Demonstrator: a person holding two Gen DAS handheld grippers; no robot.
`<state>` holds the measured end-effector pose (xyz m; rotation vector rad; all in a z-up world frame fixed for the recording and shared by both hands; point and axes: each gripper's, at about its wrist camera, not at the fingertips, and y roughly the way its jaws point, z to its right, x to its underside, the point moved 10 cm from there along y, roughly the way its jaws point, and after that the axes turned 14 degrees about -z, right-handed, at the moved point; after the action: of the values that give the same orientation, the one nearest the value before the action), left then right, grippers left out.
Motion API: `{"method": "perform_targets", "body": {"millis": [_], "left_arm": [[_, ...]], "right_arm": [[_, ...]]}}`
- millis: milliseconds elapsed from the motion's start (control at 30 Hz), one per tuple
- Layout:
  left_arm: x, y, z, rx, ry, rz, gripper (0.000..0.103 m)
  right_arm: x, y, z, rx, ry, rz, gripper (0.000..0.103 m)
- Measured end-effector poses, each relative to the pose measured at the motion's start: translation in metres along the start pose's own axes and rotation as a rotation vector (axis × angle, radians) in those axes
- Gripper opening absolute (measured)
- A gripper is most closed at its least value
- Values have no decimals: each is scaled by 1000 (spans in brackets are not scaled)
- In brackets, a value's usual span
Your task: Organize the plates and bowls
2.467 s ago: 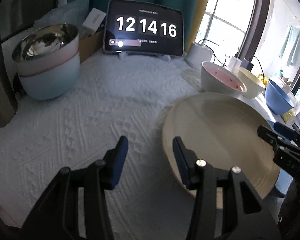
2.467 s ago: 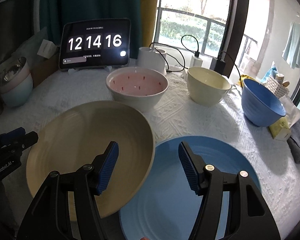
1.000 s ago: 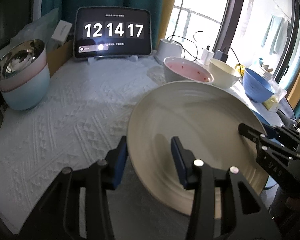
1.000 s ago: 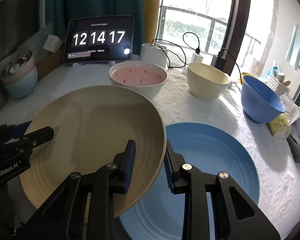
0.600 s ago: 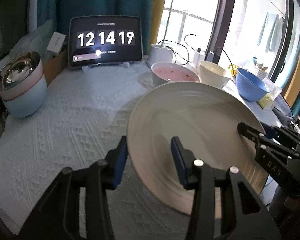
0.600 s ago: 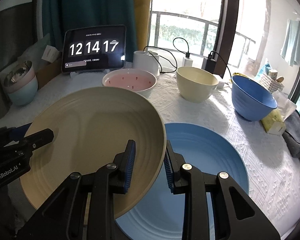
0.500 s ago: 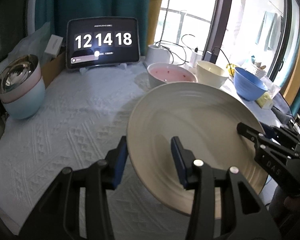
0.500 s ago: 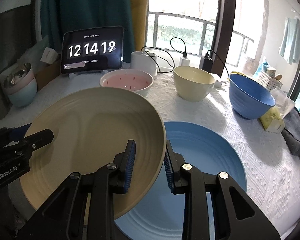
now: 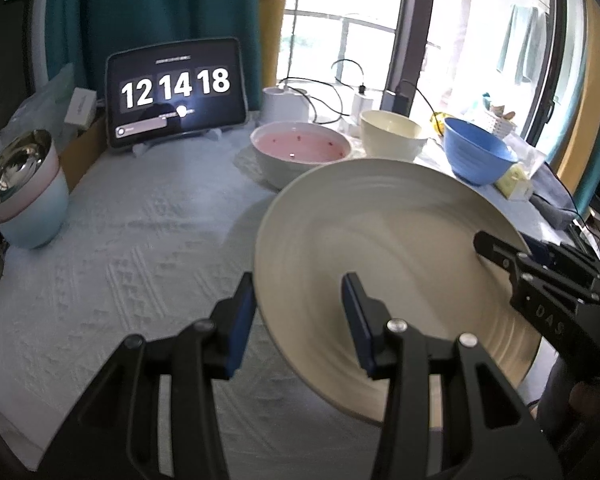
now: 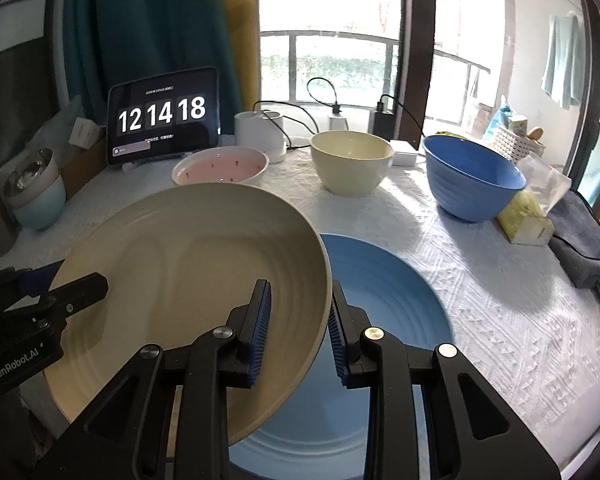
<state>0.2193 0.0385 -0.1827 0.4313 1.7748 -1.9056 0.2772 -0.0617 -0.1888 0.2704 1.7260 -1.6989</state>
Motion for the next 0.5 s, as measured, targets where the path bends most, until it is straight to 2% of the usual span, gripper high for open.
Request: {"method": "perform_targets", "body": {"millis": [500], "left_arm": [[3,4,48,8,63,-18,44]], "right_arm": [[15,-7,48,-13,87,11,30]]}}
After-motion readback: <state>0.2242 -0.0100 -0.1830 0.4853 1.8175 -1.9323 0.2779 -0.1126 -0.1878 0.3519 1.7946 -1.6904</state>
